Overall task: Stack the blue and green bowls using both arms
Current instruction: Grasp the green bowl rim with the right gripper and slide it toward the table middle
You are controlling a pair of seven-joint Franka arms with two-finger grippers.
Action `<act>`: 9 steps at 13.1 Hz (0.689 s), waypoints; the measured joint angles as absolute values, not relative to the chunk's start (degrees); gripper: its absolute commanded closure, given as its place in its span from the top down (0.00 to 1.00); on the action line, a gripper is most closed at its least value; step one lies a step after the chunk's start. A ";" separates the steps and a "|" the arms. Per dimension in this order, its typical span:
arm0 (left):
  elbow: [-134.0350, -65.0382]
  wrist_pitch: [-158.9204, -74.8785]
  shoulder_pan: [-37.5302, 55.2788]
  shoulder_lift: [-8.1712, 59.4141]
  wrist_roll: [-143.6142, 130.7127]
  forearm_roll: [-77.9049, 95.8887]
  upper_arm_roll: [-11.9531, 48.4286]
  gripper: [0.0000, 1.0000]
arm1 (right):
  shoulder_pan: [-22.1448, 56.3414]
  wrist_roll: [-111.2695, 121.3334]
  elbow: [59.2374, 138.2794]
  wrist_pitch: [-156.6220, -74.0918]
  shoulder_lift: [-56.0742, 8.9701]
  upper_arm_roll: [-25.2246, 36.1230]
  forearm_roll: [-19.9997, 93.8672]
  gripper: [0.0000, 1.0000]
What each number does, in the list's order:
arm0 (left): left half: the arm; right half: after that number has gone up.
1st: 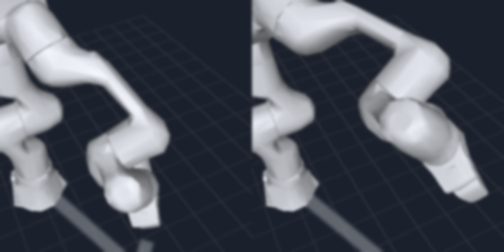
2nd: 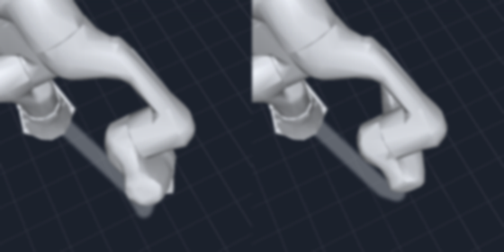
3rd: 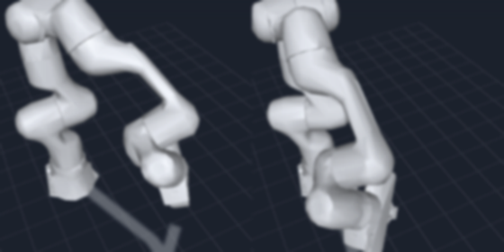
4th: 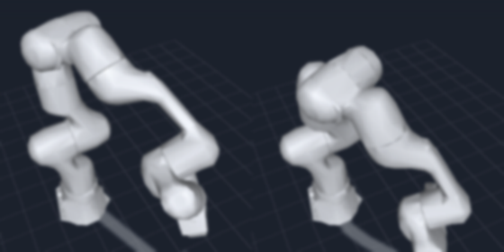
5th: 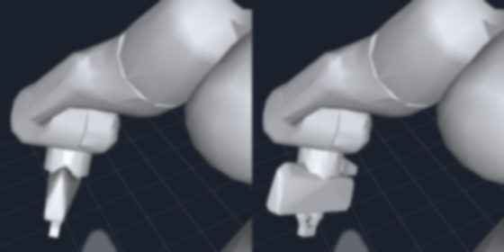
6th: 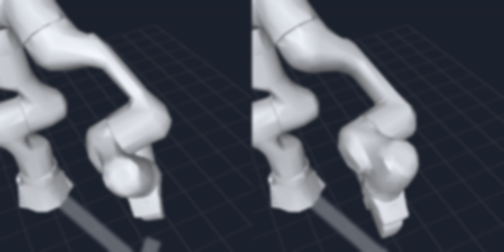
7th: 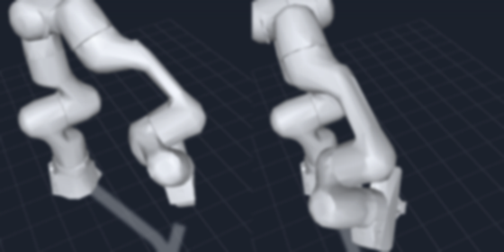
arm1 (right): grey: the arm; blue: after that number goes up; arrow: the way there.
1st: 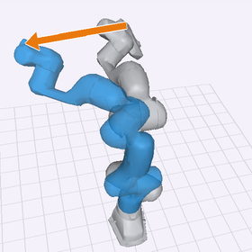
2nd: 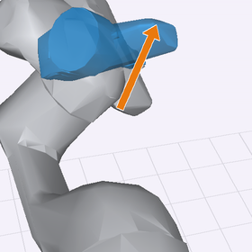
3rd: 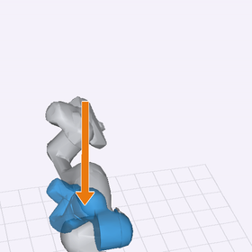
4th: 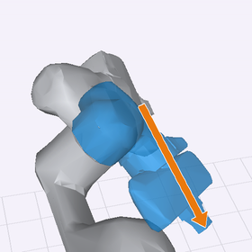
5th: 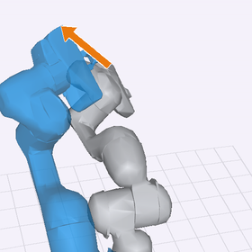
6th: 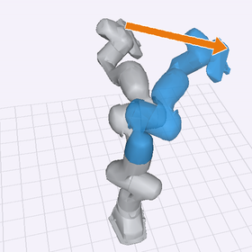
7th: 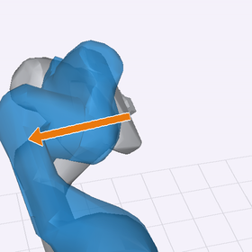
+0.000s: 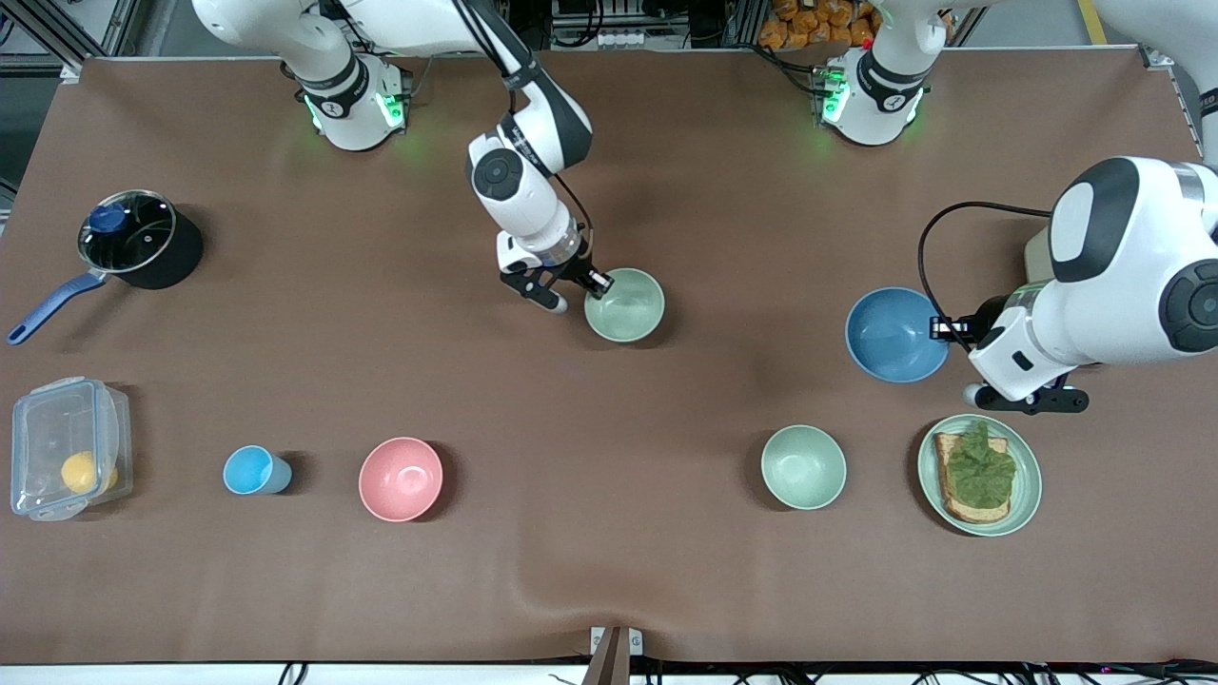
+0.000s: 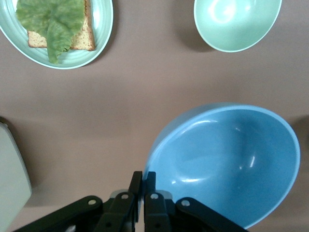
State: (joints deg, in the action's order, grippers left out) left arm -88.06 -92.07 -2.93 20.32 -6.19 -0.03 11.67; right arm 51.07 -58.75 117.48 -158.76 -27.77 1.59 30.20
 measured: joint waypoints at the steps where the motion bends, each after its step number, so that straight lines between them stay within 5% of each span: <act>1: -88.06 -92.07 -2.97 20.56 -6.19 -0.03 11.67 0.00 | 51.28 -59.09 116.88 -158.87 -28.37 1.59 30.20 0.00; 6: -88.05 -92.07 -3.01 20.87 -6.19 -0.03 11.65 0.00 | 53.63 -62.16 115.45 -162.64 -32.28 1.67 30.21 0.00; 7: -88.05 -92.07 -3.01 20.87 -6.19 -0.03 11.65 0.00 | 53.86 -62.56 114.99 -162.81 -32.52 1.75 30.21 0.22; 8: -88.04 -92.07 -3.01 20.87 -6.19 -0.03 11.66 0.00 | 53.88 -62.67 114.63 -162.76 -32.78 1.77 30.21 0.99; 9: -88.00 -92.08 -3.01 20.87 -6.19 -0.03 11.66 0.00 | 53.87 -62.73 114.34 -162.75 -33.00 1.90 30.23 1.00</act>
